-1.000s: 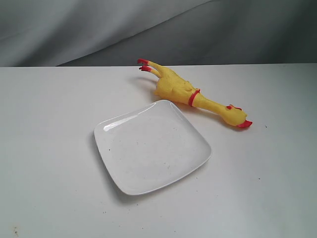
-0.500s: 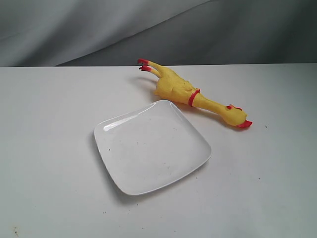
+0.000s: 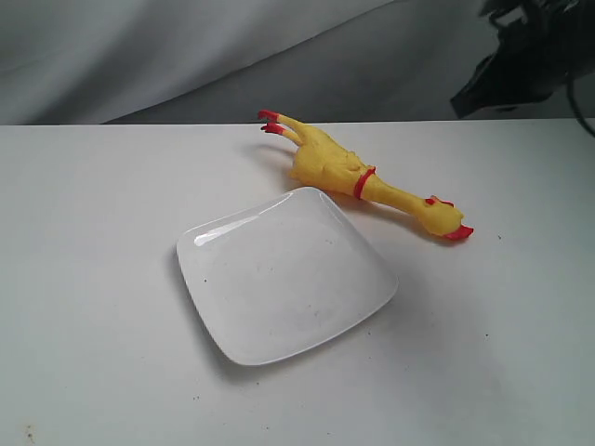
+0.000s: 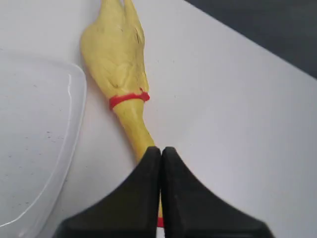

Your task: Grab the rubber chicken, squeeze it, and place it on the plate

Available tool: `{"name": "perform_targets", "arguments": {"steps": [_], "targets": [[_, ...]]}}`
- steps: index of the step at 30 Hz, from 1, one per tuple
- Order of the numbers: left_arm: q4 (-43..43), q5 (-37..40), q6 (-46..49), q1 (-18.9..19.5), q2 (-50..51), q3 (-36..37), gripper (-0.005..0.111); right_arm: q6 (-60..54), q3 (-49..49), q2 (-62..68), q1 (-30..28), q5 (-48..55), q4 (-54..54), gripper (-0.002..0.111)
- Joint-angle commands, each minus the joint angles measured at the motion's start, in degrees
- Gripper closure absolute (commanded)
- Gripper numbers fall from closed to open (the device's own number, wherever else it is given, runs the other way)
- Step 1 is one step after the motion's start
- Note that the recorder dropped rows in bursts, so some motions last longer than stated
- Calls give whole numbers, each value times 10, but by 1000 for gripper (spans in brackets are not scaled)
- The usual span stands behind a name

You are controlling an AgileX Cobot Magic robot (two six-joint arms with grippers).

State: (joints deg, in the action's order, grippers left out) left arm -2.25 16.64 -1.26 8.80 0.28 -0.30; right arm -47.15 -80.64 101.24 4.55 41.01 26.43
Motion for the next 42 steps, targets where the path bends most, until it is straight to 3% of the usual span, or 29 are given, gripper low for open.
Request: {"name": "perform_targets", "arguments": {"steps": [1,2,5,7,10,26,29,36,42], "targets": [[-2,-4,0,-1,-3,3,106,-38,-18,83,4,-31,8,105],[-2,-4,0,-1,-3,3,106,-54,-24,101,7,-27,8,101],[-2,-4,0,-1,-3,3,106,-93,-35,153,32,-19,11,69],[-2,-4,0,-1,-3,3,106,-107,-35,168,46,-33,12,54],[-2,-4,0,-1,-3,3,106,-118,-35,185,64,-51,10,47],[-2,-4,0,-1,-3,3,106,-119,-35,237,86,-147,6,54],[-2,-4,0,-1,-3,3,106,-119,-35,243,86,-151,6,66],[-2,-4,0,-1,-3,3,106,-111,-35,248,86,-161,6,105],[-2,-4,0,-1,-3,3,106,-98,-35,168,86,-127,4,108]]}}
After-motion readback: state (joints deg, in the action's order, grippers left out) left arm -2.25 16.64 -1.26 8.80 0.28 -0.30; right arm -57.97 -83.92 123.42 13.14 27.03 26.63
